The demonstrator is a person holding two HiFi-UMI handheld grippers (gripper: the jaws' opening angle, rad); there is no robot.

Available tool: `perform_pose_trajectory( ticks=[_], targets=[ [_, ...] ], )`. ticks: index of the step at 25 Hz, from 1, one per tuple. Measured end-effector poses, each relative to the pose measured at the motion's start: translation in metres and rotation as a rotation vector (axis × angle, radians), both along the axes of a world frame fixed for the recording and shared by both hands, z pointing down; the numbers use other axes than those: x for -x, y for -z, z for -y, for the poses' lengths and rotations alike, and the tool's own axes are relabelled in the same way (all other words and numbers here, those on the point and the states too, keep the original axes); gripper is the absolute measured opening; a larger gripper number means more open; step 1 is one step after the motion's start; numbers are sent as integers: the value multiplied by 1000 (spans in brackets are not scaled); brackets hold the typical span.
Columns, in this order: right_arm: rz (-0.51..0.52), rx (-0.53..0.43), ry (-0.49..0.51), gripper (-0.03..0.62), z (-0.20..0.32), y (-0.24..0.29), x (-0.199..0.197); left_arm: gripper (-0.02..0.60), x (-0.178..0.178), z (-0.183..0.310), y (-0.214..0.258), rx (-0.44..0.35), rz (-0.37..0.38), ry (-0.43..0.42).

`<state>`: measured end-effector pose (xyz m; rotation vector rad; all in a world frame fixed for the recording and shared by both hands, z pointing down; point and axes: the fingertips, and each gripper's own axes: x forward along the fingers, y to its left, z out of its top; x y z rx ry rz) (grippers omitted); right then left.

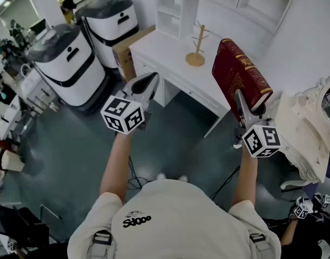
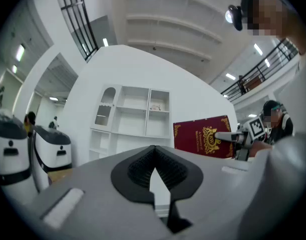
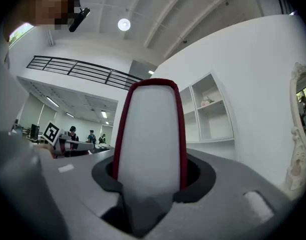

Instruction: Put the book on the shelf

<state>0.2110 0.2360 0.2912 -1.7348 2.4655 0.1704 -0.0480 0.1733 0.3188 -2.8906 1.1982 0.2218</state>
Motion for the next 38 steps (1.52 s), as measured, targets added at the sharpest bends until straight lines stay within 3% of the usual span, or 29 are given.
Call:
perform_pose_trajectory(
  ticks=[4, 10, 15, 19, 26, 31, 38],
  targets=[
    [1, -1, 5, 212, 3, -3, -2, 15, -4, 6, -13, 1, 139, 66],
    [-8, 6, 9, 212, 13, -4, 1, 15, 4, 9, -12, -12, 207, 68],
    [9, 16, 8, 212, 28, -4, 9, 17, 15, 21, -6, -59, 205, 83],
    [0, 31, 4, 212, 42, -9, 20, 17, 24, 34, -13, -51, 189, 62],
    [-27, 46, -2, 212, 60, -18, 42, 17, 38, 57, -36, -32, 233, 56],
    [-59, 55, 0, 212, 83, -25, 43, 17, 35, 81, -48, -24, 261, 61],
    [-45, -17, 23, 212, 152, -7, 17, 17, 8, 154, -36, -46, 265, 97]
  ],
)
